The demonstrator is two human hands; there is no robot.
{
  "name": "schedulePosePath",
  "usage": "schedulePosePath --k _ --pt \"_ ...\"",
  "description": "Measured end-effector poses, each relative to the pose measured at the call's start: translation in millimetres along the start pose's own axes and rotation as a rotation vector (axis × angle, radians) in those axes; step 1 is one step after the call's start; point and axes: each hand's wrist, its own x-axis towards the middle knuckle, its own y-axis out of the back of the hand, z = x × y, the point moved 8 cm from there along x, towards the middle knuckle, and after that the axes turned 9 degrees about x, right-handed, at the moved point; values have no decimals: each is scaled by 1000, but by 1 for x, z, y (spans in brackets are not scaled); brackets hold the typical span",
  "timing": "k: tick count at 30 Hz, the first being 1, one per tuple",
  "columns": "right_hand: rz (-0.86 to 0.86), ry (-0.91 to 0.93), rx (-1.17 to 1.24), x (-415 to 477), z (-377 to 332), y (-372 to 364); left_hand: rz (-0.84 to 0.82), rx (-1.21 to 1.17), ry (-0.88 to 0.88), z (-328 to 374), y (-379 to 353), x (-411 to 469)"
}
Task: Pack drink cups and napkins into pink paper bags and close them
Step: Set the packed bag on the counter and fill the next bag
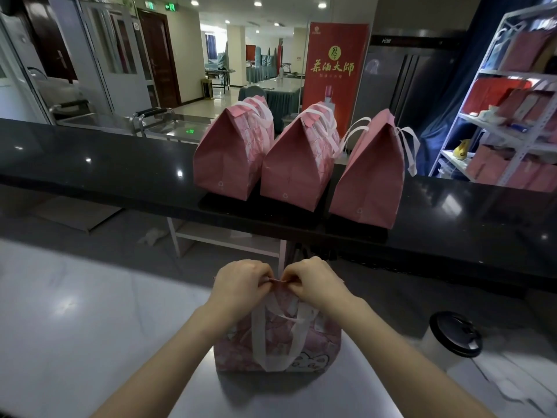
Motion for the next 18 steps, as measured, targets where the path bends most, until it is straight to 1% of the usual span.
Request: schedulePosePath --k 2,5,7,10,12,13,15,18 --pt "-4 -12 38 -1 4 2 -20 -20 0 -6 0 0" --pt "-14 -59 187 -6 23 16 -144 -151 12 -25 0 -1" --pt "-13 -94 261 -13 42 30 -195 -229 53 -45 2 -8" --pt "-69 -138 275 -26 69 47 -201 -289 171 -82 3 -25" --pt "-135 -143 229 -32 76 48 -186 -351 211 -95 3 -35" --pt "-137 -138 193 -32 76 48 -167 -362 219 -97 3 -38" --pt "-61 -125 137 -27 74 50 -106 -338 223 -96 5 -41" --pt "112 -85 84 -15 65 53 -15 -294 219 -92 12 -45"
